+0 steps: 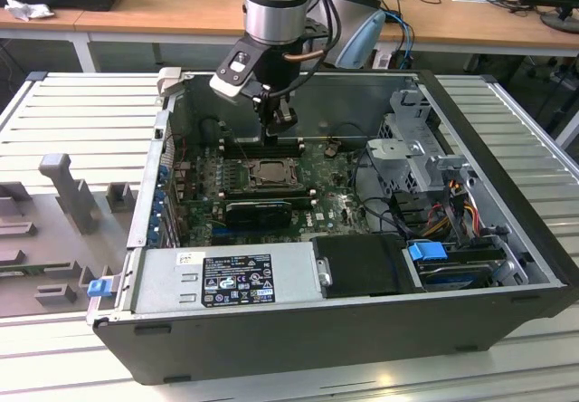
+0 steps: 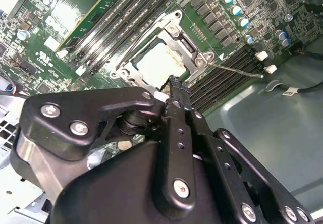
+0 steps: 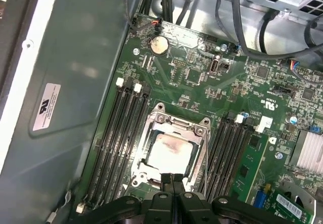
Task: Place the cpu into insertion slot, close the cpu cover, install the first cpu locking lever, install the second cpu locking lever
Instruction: 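Install the first cpu locking lever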
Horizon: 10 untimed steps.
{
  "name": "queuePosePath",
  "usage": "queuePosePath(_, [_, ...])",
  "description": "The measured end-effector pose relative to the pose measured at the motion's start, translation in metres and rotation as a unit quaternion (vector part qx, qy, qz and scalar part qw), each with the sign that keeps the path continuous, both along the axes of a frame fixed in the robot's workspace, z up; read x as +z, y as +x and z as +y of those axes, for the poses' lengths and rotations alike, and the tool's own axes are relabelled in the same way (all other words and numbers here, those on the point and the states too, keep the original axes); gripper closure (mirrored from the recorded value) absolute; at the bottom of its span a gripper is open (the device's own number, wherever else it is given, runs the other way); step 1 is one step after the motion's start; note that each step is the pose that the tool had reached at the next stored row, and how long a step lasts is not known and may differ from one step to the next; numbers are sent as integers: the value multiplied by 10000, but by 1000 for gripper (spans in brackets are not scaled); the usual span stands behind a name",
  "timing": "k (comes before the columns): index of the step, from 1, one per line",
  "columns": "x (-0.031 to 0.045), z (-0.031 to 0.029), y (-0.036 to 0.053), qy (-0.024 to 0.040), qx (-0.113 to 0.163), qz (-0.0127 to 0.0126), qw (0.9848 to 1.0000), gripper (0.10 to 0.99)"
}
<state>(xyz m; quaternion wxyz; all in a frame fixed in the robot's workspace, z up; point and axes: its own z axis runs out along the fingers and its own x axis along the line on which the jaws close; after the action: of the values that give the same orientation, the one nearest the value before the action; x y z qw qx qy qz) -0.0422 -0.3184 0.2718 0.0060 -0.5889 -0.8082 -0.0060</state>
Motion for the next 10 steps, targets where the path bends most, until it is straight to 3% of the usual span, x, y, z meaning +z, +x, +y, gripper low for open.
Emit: queuePosePath(10, [0,0,0,0,269,0,9996,980])
